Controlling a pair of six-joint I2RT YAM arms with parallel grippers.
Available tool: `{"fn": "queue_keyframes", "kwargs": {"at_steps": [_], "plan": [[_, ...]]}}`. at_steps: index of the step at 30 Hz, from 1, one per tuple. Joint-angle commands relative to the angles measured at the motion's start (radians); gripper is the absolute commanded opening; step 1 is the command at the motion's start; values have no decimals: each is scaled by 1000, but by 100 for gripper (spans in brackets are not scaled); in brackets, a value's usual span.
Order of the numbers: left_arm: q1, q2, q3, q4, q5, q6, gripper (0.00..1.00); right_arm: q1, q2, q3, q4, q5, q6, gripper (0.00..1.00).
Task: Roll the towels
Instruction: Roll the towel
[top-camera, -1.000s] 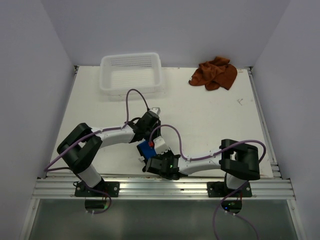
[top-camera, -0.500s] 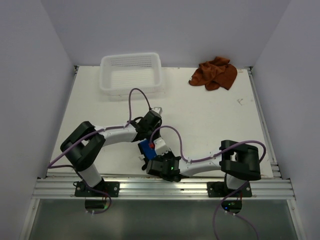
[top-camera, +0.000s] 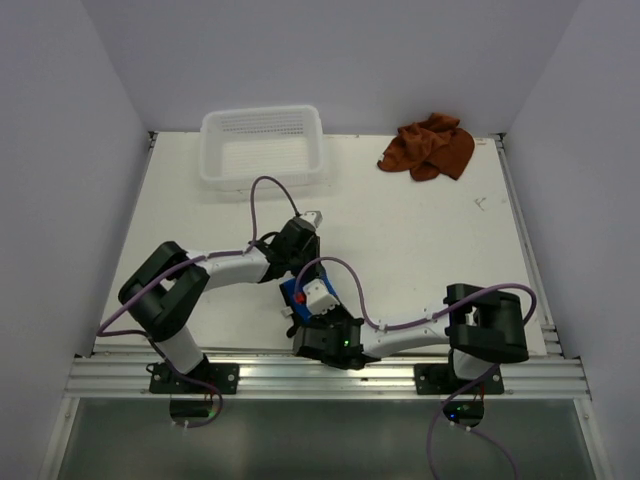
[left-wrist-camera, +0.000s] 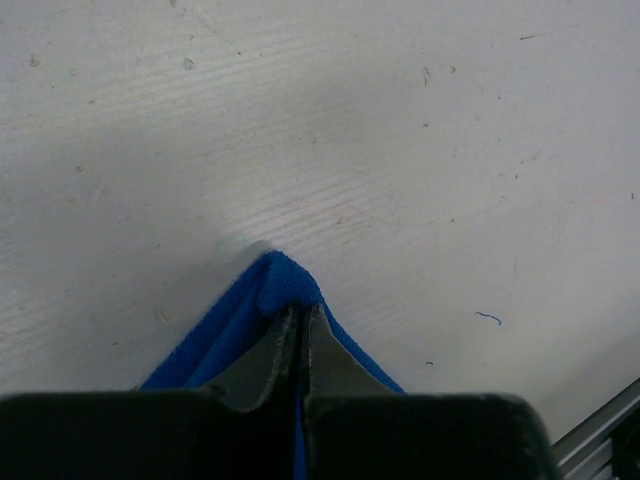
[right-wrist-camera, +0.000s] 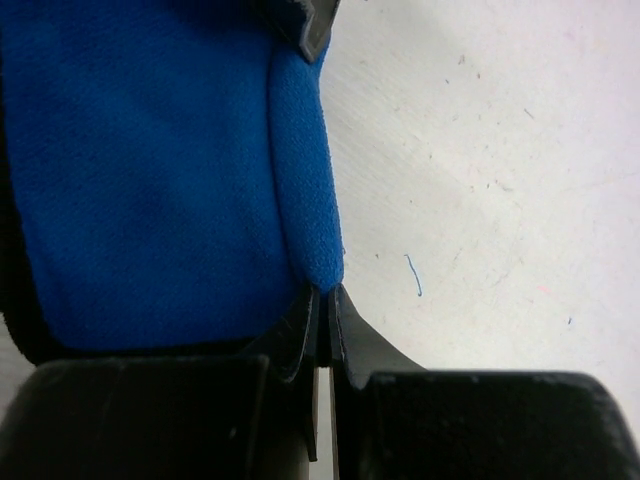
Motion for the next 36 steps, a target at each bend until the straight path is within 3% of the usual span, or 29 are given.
{"fn": "queue_keyframes", "kwargs": {"at_steps": [1, 8, 20, 36], "plan": [[69, -54, -41, 172, -31, 35, 0, 49, 8, 38, -30, 92, -89, 0], [151, -84, -130, 338, 55, 29, 0, 142, 135, 144, -79, 119, -244, 0], [160, -94, -283, 588, 126, -50, 0, 203, 293, 284, -202, 94, -390, 0], [169, -88, -337, 580, 107, -26, 0, 225, 428, 397, -241, -96, -720, 0]]}}
